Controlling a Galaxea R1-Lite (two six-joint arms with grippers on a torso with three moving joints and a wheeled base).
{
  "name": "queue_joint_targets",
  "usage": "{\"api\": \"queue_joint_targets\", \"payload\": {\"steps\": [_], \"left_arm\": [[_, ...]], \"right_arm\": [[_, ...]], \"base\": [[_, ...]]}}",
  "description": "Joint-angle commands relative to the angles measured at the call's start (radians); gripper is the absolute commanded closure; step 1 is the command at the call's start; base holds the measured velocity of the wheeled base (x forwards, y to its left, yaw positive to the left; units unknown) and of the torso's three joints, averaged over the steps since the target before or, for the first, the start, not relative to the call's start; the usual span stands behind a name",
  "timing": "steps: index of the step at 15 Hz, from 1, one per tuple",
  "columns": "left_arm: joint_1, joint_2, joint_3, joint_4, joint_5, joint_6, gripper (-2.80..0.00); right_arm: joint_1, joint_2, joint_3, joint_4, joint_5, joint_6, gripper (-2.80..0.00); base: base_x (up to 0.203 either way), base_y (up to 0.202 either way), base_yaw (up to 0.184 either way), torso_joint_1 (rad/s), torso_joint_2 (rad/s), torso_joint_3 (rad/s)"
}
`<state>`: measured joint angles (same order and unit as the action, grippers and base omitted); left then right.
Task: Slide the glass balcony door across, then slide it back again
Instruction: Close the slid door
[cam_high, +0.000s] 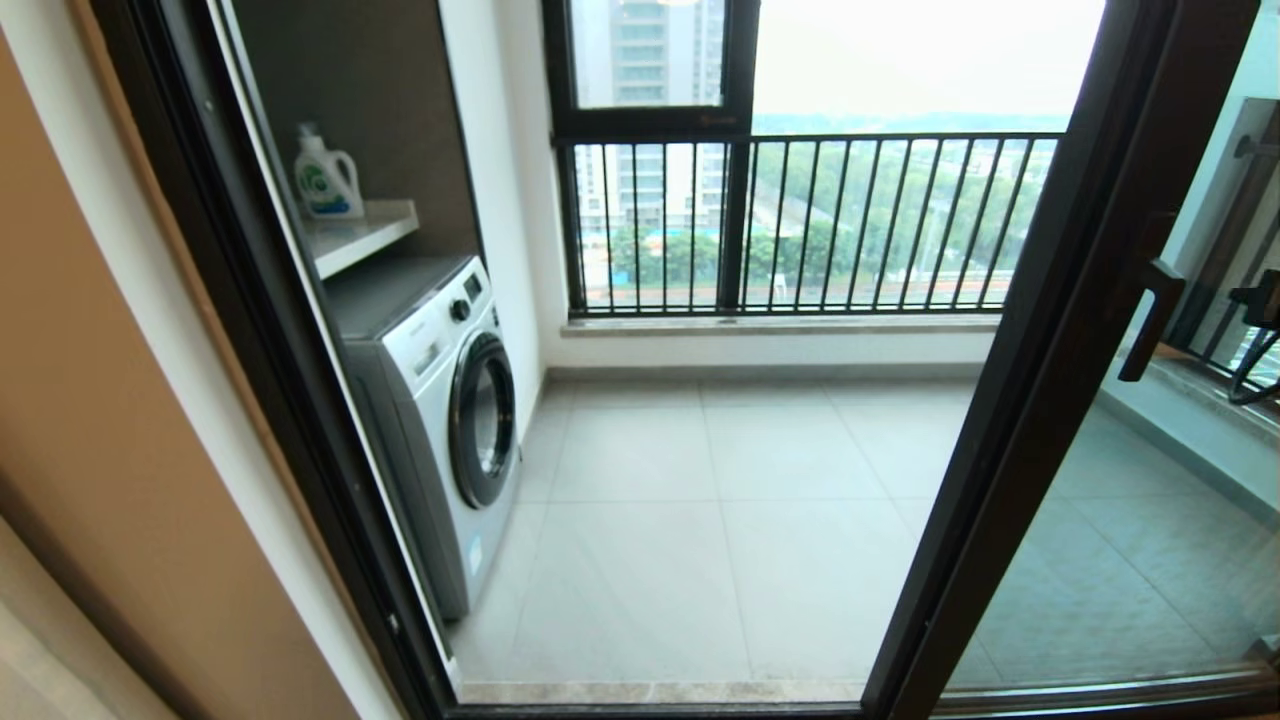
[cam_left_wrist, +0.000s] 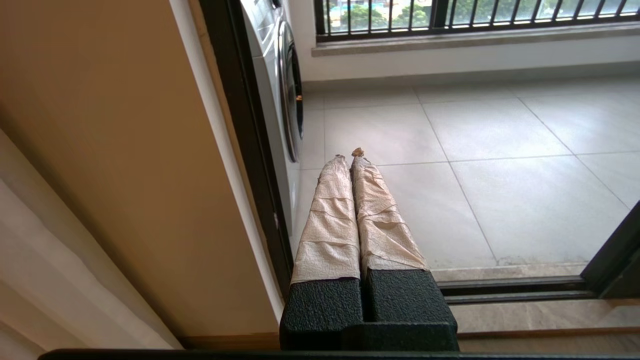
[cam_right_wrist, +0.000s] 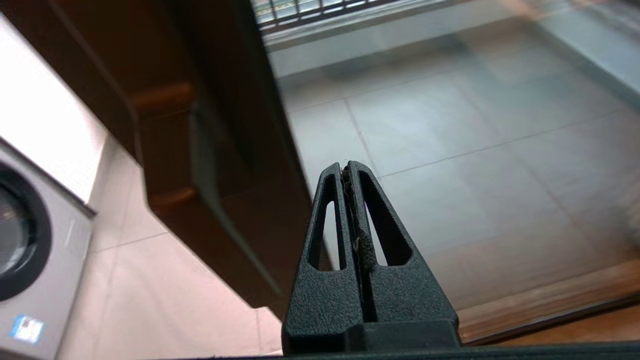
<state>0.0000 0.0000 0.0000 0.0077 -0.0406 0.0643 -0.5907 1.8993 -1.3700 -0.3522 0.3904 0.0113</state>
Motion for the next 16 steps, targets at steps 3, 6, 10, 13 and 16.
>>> {"api": "queue_joint_targets", "payload": {"steps": [3, 6, 10, 13, 16], "left_arm": [[0.000, 0.002, 0.002, 0.000, -0.001, 0.000, 0.00], [0.000, 0.002, 0.002, 0.000, -0.001, 0.001, 0.00], [0.000, 0.002, 0.002, 0.000, -0.001, 0.000, 0.00], [0.000, 0.002, 0.002, 0.000, -0.001, 0.000, 0.00], [0.000, 0.002, 0.002, 0.000, -0.001, 0.002, 0.00]], "right_arm": [[0.040, 0.010, 0.026, -0.008, -0.002, 0.003, 0.00], [0.042, 0.017, 0.028, -0.008, -0.001, 0.004, 0.00], [0.079, 0.017, 0.042, -0.016, 0.001, 0.007, 0.00], [0.095, 0.018, 0.052, -0.019, 0.001, 0.011, 0.00], [0.095, 0.027, 0.052, -0.033, 0.001, 0.012, 0.00]], "base": [[0.000, 0.000, 0.000, 0.000, 0.00, 0.000], [0.000, 0.000, 0.000, 0.000, 0.00, 0.000], [0.000, 0.000, 0.000, 0.000, 0.00, 0.000], [0.000, 0.000, 0.000, 0.000, 0.00, 0.000], [0.000, 0.000, 0.000, 0.000, 0.00, 0.000]]}}
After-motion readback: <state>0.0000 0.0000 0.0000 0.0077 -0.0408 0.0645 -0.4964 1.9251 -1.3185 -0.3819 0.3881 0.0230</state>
